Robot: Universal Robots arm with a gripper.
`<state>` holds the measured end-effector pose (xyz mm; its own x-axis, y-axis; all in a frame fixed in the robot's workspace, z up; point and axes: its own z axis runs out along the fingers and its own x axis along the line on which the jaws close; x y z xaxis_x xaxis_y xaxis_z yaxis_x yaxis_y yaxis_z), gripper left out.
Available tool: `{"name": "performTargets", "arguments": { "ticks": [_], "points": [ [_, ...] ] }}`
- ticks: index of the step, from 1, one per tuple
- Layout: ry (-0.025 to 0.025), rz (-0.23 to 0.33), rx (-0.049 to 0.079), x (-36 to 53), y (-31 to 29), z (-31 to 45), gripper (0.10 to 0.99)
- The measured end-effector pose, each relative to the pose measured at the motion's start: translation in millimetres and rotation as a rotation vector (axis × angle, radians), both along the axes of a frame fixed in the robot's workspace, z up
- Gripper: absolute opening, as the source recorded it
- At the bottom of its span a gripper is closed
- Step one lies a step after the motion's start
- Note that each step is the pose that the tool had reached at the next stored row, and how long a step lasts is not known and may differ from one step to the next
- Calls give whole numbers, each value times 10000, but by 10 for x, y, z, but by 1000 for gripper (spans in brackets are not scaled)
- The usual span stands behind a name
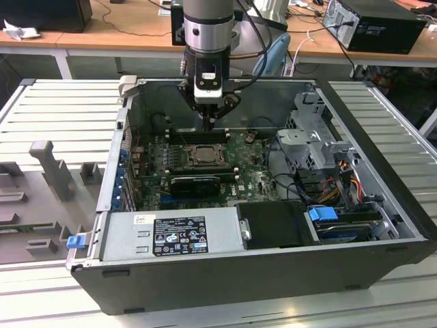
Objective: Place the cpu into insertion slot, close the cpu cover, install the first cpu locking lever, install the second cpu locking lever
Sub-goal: 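Install the first cpu locking lever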
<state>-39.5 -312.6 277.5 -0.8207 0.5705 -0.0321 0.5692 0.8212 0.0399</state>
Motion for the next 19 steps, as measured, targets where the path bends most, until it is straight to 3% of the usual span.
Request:
{"name": "performTargets", "arguments": {
  "ticks": [2, 4, 10, 19],
  "points": [
    [5, 174, 2, -4, 0, -7, 106],
    [34, 620, 2, -5, 1, -18, 106],
    [39, 1881, -2, -4, 0, -33, 106],
    [42, 4258, -6, -6, 0, -52, 106]
  ]
}}
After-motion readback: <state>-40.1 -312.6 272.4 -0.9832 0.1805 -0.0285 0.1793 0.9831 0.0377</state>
